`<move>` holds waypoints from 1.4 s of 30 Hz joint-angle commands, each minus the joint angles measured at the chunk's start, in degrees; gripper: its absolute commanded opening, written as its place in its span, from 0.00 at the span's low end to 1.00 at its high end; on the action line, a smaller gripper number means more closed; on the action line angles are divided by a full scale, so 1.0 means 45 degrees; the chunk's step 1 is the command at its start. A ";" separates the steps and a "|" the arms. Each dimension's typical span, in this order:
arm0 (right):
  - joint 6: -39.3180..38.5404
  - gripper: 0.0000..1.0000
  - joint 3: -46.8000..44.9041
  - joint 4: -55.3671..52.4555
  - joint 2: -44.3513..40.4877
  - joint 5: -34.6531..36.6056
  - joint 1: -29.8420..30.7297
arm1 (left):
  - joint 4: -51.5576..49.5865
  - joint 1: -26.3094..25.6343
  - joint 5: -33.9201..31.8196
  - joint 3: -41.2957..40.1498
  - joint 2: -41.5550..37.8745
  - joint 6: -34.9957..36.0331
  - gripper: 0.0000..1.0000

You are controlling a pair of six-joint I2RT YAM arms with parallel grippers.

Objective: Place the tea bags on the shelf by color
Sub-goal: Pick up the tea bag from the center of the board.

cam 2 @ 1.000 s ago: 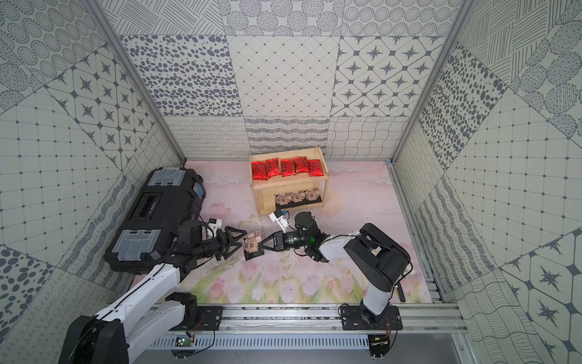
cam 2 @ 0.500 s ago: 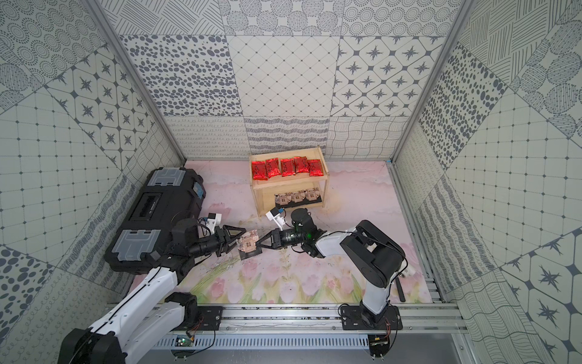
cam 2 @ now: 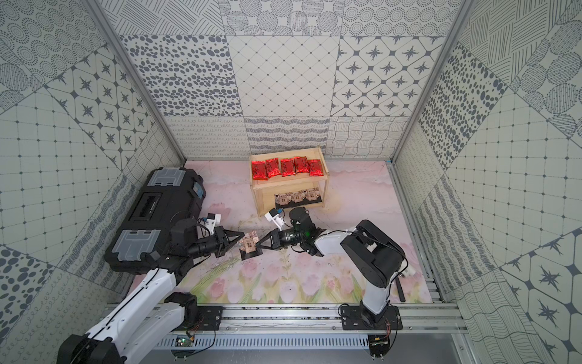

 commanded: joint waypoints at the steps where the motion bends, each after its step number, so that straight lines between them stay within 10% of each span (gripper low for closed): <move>1: -0.0344 0.00 0.0164 0.0052 -0.0215 -0.0011 -0.0225 | -0.0575 0.0029 -0.0213 0.0208 -0.0077 0.0632 0.00; 11: 0.2890 0.48 -0.1088 0.3257 -0.1612 0.4218 -0.0159 | 0.3489 -0.0360 -0.1203 -0.0458 0.0506 -0.1583 0.00; 19: 0.5925 0.57 -0.3647 0.6101 -0.2435 0.9233 0.0714 | 0.3977 -0.0677 -0.3256 0.0022 -0.0678 -0.1537 0.00; 42: 0.8068 0.60 -0.2367 0.9665 0.0576 0.9472 0.2130 | 0.8557 -0.0744 -0.4185 -0.1192 0.0556 -0.3623 0.00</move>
